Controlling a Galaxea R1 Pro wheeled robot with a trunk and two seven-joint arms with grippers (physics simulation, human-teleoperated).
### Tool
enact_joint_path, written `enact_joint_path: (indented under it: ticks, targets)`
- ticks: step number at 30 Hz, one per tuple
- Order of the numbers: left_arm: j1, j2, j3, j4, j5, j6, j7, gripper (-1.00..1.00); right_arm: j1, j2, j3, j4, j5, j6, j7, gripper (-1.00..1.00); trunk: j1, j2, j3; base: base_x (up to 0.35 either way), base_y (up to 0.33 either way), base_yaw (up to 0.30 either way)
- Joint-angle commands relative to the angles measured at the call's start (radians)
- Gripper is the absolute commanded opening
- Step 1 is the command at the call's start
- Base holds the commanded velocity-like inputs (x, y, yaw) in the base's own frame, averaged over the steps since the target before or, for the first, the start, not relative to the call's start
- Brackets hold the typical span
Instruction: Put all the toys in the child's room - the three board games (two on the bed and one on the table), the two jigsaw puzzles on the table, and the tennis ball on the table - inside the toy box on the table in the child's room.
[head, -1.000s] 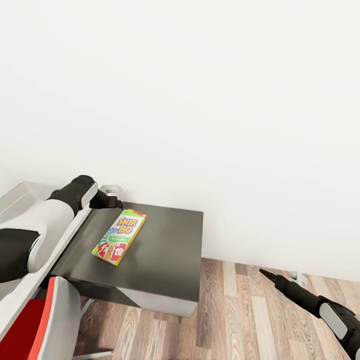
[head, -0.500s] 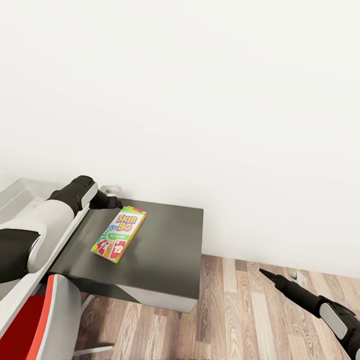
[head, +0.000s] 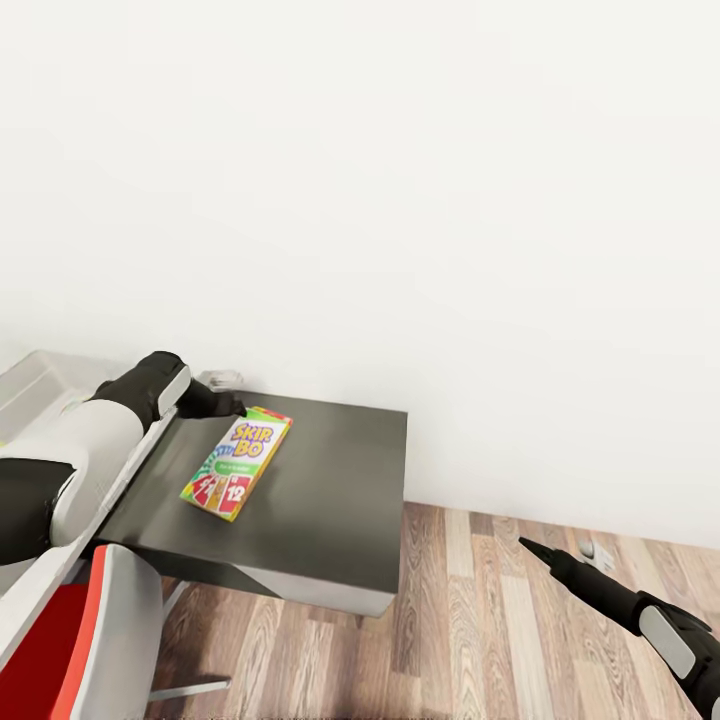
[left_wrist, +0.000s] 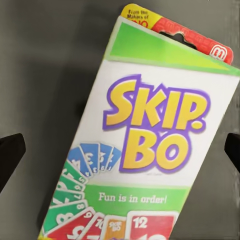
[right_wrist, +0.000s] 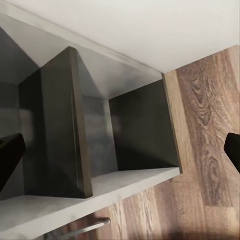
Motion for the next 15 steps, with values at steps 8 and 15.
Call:
enact_joint_path:
  ticks: [8, 15]
  targets:
    - [-0.001, 0.041, -0.009, -0.001, 0.004, 0.003, -0.174, 1.00, -0.001, 0.000, -0.002, 0.000, -0.007, 0.009, 0.003, 1.00, 0.000, -0.002, -0.015, 0.000, 0.000, 0.000]
    - [-0.002, 0.075, -0.006, -0.003, 0.007, 0.004, -0.215, 1.00, -0.001, 0.000, -0.002, 0.000, -0.007, 0.009, 0.003, 1.00, 0.000, -0.002, -0.026, 0.000, 0.000, 0.000]
